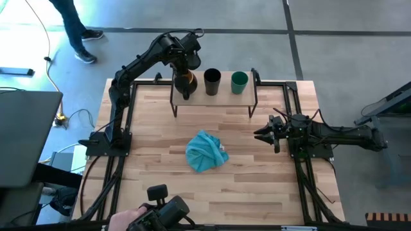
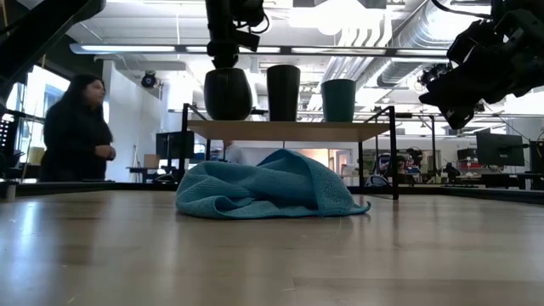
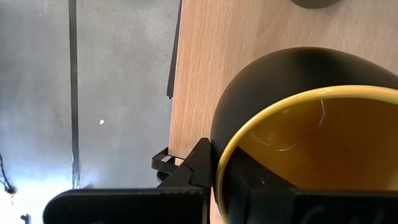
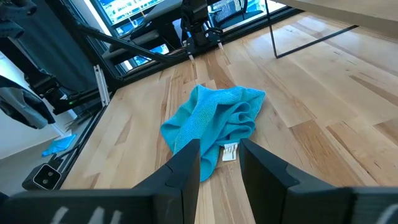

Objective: Stack small to large cups/mugs on shelf
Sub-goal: Put the black mug on the shelf

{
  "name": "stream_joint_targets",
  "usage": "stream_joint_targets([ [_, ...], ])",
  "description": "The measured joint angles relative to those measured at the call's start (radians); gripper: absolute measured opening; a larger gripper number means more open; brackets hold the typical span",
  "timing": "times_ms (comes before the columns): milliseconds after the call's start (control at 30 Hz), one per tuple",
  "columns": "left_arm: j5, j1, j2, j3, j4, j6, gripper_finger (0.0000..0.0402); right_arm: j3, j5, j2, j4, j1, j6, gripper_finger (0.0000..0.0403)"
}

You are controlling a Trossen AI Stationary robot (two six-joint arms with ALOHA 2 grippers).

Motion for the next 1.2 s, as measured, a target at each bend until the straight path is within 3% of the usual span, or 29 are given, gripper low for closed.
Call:
stream_joint_targets([
  [600, 0.004, 0.000, 0.020, 0.000, 0.014, -0.003, 0.0003, 0.000, 0.000, 0.000, -0.001, 0.001, 0.003, 0.0103],
  [1200, 0.010, 0.000, 0.020, 0.000, 0.011, 0.003, 0.0008, 0.000, 0.021, 0.000, -0.008, 0.085, -0.005, 0.0103],
])
